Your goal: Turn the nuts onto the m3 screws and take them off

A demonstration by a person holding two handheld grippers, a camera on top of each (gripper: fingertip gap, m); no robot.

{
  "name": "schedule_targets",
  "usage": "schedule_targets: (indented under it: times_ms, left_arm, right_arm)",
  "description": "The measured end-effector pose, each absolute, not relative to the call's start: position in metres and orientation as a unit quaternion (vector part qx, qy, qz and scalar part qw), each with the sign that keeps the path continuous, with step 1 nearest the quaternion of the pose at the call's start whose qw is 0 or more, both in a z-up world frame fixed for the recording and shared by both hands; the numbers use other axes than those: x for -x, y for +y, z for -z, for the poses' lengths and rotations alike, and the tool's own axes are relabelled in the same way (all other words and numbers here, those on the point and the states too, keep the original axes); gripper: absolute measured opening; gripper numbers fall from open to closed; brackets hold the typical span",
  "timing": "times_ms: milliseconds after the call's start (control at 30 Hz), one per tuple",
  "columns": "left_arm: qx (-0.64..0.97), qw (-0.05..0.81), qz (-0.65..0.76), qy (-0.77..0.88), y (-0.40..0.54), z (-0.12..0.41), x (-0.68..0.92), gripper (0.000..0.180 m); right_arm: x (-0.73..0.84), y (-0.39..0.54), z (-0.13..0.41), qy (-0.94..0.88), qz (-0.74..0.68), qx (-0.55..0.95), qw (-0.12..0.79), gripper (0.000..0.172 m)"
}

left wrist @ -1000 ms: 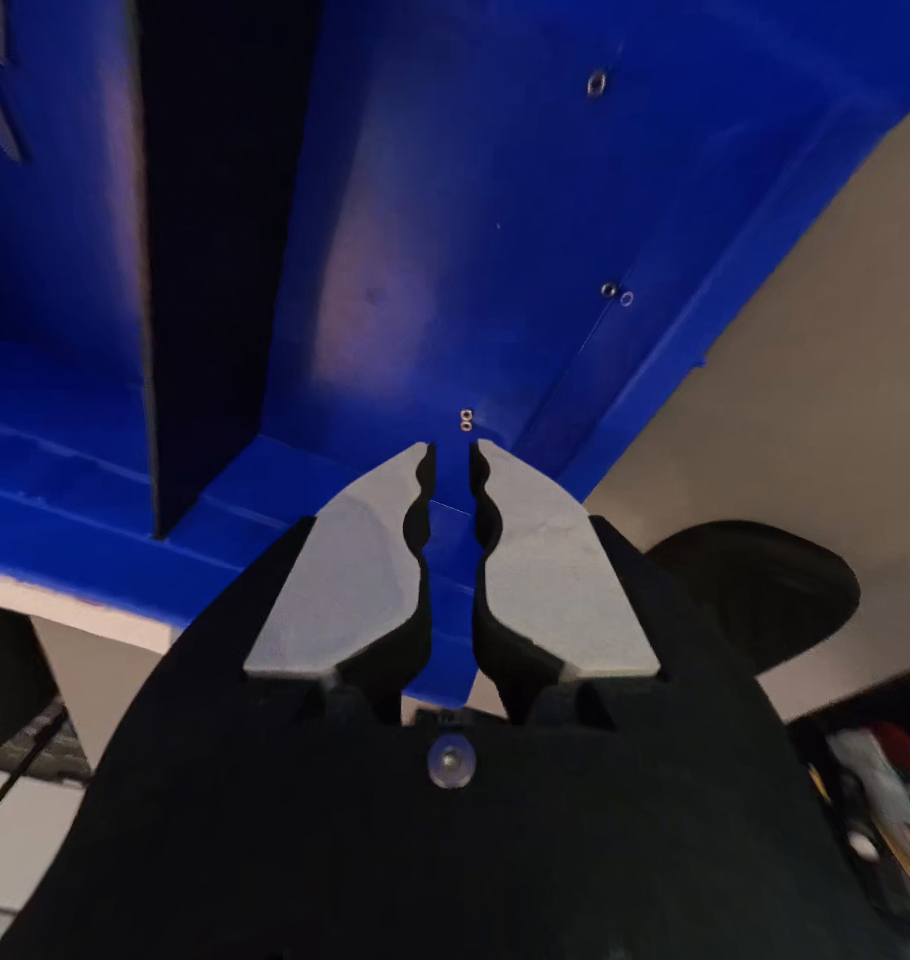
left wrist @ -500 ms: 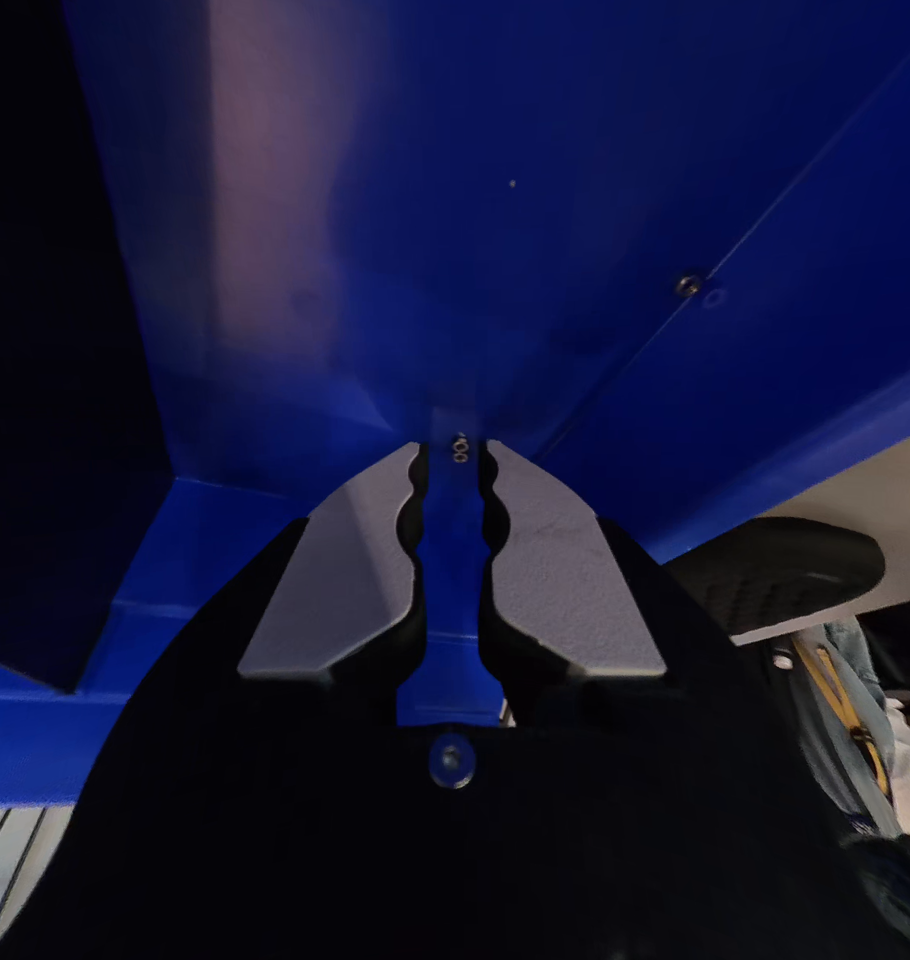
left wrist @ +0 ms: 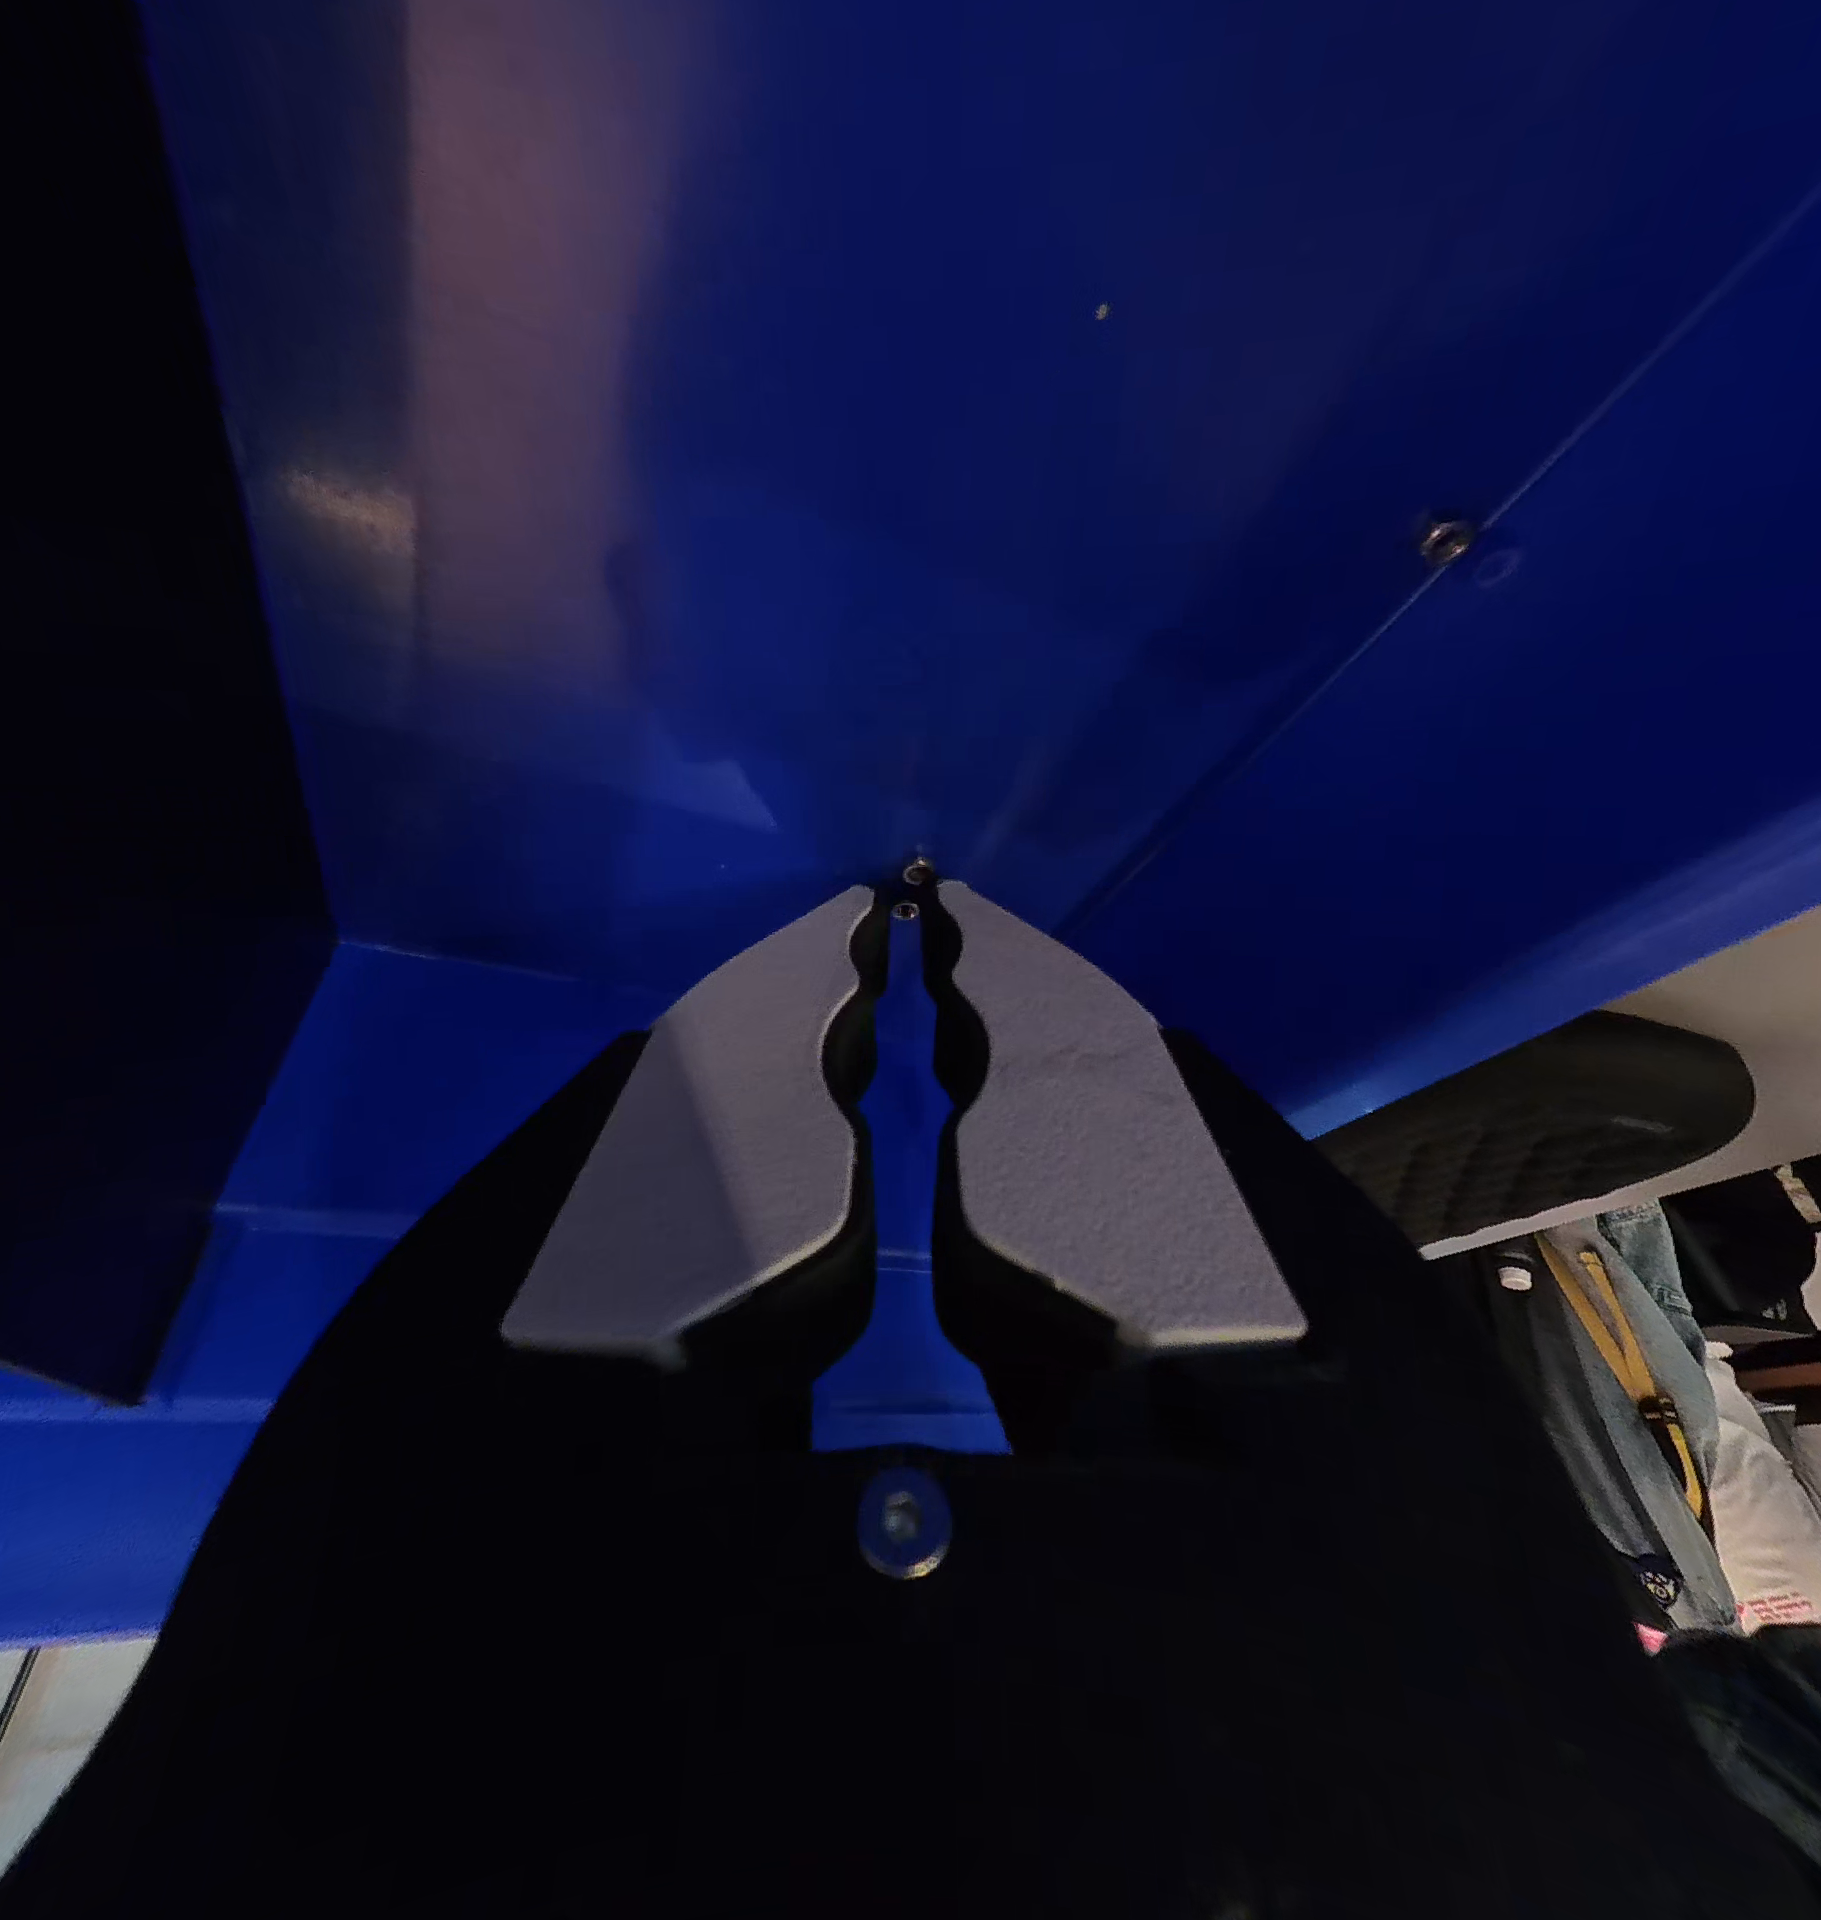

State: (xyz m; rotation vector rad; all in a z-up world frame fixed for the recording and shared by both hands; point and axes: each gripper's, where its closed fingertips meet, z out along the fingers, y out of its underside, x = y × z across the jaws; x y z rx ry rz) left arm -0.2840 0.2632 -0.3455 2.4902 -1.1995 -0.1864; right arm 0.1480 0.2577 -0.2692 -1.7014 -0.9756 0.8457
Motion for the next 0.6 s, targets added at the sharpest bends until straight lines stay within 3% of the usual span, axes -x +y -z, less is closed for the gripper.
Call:
schedule_targets:
  times_ms: [533,600]
  left_arm:
    - [-0.884,0.169,0.058,-0.432,0.2670,0.3403,0.2842,0.000]
    - [-0.883,0.175,0.060,-0.431,0.2644,0.3391,0.2857,0.007]
  right_arm:
    - [-0.1477,0.2576,0.2697,-0.401,-0.348,0.698,0.480,0.000]
    - [-0.1477,0.2576,0.2698,-0.401,-0.348,0.699,0.480,0.000]
